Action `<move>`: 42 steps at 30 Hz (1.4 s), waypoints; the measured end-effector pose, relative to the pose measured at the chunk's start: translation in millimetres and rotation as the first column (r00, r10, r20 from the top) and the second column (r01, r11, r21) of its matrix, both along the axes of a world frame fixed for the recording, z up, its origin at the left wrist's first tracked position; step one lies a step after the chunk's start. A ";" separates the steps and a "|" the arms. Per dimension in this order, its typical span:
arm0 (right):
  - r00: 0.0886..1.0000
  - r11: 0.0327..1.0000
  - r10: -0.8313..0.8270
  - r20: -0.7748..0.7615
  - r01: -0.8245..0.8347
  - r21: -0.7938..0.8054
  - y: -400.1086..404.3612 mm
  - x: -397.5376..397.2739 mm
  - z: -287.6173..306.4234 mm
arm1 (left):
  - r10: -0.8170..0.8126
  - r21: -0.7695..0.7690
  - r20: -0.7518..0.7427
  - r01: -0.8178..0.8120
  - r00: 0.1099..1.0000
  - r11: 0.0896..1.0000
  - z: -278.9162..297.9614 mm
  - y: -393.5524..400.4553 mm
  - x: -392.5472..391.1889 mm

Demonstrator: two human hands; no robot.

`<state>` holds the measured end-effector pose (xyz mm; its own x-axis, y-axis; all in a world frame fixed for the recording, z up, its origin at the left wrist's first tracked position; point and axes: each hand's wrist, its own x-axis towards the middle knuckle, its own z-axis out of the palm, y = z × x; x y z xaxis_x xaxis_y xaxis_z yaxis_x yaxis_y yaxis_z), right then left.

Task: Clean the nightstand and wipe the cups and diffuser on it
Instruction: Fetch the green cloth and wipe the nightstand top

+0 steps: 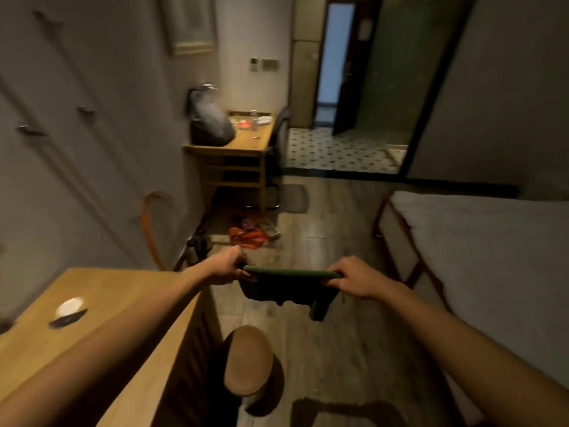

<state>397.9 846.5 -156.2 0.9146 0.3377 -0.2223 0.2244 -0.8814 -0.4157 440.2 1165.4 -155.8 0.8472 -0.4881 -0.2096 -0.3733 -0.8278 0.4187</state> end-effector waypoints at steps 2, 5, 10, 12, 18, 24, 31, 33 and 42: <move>0.995 0.995 -0.098 0.011 0.098 0.002 -58.3 -26.1 2.7 | -0.082 -0.016 -0.013 0.082 0.997 0.997 8.0 -63.8 -0.6; 0.960 0.954 -0.278 0.012 0.275 0.120 -146.5 -75.2 10.4 | -0.198 -0.020 0.006 0.198 0.980 0.980 19.7 -165.2 -7.5; 0.830 0.797 -0.557 0.024 0.527 0.295 -293.3 -173.2 31.2 | -0.336 0.000 0.023 0.336 0.942 0.942 45.3 -347.7 -36.9; 0.791 0.763 -0.611 0.027 0.580 0.286 -346.8 -209.9 38.2 | -0.402 -0.032 0.039 0.404 0.915 0.914 54.7 -417.5 -50.9; 0.640 0.641 -0.763 0.092 0.731 0.231 -487.5 -322.2 56.2 | -0.629 -0.024 0.107 0.634 0.770 0.773 66.0 -613.5 -105.7; 0.472 0.484 -0.875 0.111 0.841 0.241 -590.7 -420.8 71.0 | -0.823 -0.017 0.108 0.829 0.558 0.560 80.4 -767.8 -168.8; 0.263 0.283 -0.958 0.112 0.924 0.256 -681.8 -489.7 74.1 | -0.913 0.012 0.133 0.920 0.386 0.391 88.6 -913.9 -224.6; 0.230 0.251 -0.967 0.110 0.937 0.243 -710.0 -497.6 73.9 | -0.932 0.028 0.134 0.939 0.337 0.344 87.2 -950.7 -233.1; 0.098 0.121 -0.987 0.124 0.974 0.191 -854.2 -510.6 94.7 | -0.966 0.059 0.151 0.974 0.207 0.218 101.3 -1144.9 -245.0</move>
<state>-112.7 -7.6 -61.4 0.4639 -0.8851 -0.0385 -0.7520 -0.3704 -0.5453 195.2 20.5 -54.5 -0.2809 -0.9537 -0.1072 -0.9214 0.2368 0.3081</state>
